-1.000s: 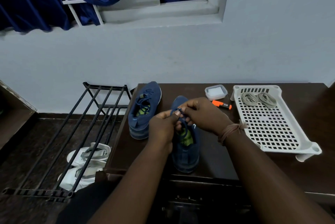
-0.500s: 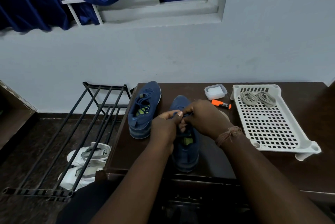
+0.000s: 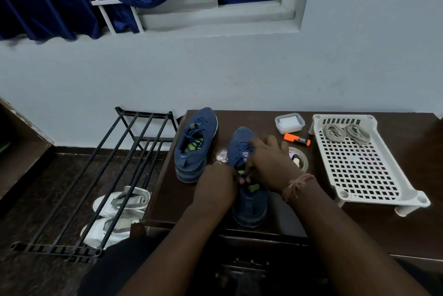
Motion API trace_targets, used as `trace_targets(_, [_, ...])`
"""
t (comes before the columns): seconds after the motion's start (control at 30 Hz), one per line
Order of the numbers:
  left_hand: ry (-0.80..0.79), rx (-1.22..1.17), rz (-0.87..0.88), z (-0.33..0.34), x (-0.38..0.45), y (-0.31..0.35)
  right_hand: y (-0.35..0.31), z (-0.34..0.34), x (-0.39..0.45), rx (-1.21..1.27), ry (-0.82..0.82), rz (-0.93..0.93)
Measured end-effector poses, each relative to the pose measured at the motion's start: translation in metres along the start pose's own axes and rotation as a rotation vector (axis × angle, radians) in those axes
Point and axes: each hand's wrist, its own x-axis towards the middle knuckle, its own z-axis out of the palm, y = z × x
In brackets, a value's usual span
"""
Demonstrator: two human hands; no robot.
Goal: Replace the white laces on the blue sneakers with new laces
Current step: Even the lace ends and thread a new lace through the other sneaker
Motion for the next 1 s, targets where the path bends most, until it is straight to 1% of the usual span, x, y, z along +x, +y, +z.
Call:
trace_targets(0.1, [-0.012, 0.074, 0.013, 0.004, 0.001, 0.005, -0.008, 0.01, 0.001, -0.049, 0.074, 0.068])
trace_targets(0.17, [0.015, 0.096, -0.01, 0.001, 0.005, 0.01, -0.014, 0.016, 0.001, -0.074, 0.151, 0.115])
trace_targets(0.23, [0.075, 0.118, -0.066, -0.003, 0.008, 0.015, -0.018, 0.016, -0.001, -0.095, 0.197, 0.14])
trace_targets(0.33, [0.146, 0.025, -0.135, -0.001, 0.011, 0.021, -0.016, 0.019, 0.003, -0.082, 0.132, 0.134])
trace_targets(0.43, [0.109, -0.092, -0.239, 0.006, 0.018, 0.02, -0.014, 0.018, 0.006, -0.082, 0.053, 0.075])
trace_targets(0.5, [0.087, -0.102, -0.265, 0.011, 0.025, 0.016, -0.01, 0.015, 0.004, -0.047, -0.046, 0.025])
trace_targets(0.57, [0.083, -0.086, -0.275, 0.013, 0.032, 0.012, -0.004, 0.01, 0.003, 0.047, -0.15, -0.019])
trace_targets(0.63, [0.071, -0.116, -0.28, 0.014, 0.037, 0.008, 0.003, 0.002, 0.002, 0.196, -0.13, -0.043])
trace_targets(0.67, [0.06, -0.125, -0.278, 0.015, 0.039, 0.008, 0.007, -0.003, 0.001, 0.305, -0.076, -0.01])
trace_targets(0.73, [0.022, -0.14, -0.242, 0.015, 0.042, 0.006, 0.015, -0.014, 0.0, 0.535, 0.009, 0.12])
trace_targets(0.77, [0.0, -0.137, -0.222, 0.014, 0.042, 0.007, 0.017, -0.018, -0.001, 0.602, 0.008, 0.185])
trace_targets(0.83, [-0.08, -0.12, -0.19, 0.012, 0.049, 0.007, 0.017, -0.014, -0.003, 0.576, -0.077, 0.282])
trace_targets(0.9, [-0.24, -0.18, -0.186, 0.003, 0.055, 0.007, 0.012, 0.0, -0.001, 0.548, -0.165, 0.374])
trace_targets(0.93, [-0.307, -0.211, -0.185, -0.005, 0.058, 0.006, 0.01, 0.009, 0.002, 0.564, -0.161, 0.414])
trace_targets(1.0, [-0.427, -0.309, -0.238, -0.021, 0.059, 0.003, 0.005, 0.022, 0.008, 0.542, -0.102, 0.452])
